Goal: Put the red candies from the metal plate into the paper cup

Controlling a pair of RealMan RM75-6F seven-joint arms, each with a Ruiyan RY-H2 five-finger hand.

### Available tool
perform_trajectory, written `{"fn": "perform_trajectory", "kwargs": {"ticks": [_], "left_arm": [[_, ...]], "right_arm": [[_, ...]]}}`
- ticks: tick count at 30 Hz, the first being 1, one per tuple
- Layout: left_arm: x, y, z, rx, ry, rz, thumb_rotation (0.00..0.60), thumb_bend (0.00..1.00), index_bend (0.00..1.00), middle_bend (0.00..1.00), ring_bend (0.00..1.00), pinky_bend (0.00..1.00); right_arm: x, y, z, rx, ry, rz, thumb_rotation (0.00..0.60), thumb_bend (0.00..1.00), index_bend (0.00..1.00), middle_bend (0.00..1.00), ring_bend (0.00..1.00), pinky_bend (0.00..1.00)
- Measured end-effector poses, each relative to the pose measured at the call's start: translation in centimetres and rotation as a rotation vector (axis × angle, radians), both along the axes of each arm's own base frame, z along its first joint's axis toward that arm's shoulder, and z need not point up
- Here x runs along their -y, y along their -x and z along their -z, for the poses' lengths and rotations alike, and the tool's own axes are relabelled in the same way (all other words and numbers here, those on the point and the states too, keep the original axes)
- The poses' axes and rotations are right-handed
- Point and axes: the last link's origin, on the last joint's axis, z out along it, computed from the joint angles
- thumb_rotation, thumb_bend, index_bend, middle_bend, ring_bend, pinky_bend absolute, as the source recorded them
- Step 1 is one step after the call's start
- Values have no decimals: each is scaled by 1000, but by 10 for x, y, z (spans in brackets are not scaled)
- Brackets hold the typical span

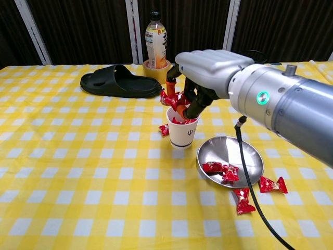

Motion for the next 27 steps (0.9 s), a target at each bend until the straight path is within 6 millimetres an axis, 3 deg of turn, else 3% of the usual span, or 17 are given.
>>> {"fn": "perform_trajectory", "kwargs": {"ticks": [10,27], "left_arm": [[-1,1,0,2,6,-9,600,47,5,0,0,0],[-1,1,1,-4,12,-14,600,47,5,0,0,0]], "right_arm": [[25,-2,12,-47,19,41,600,574,500,855,922,978],[33,10,27,-81,15,53,600,573,500,855,922,978]]}}
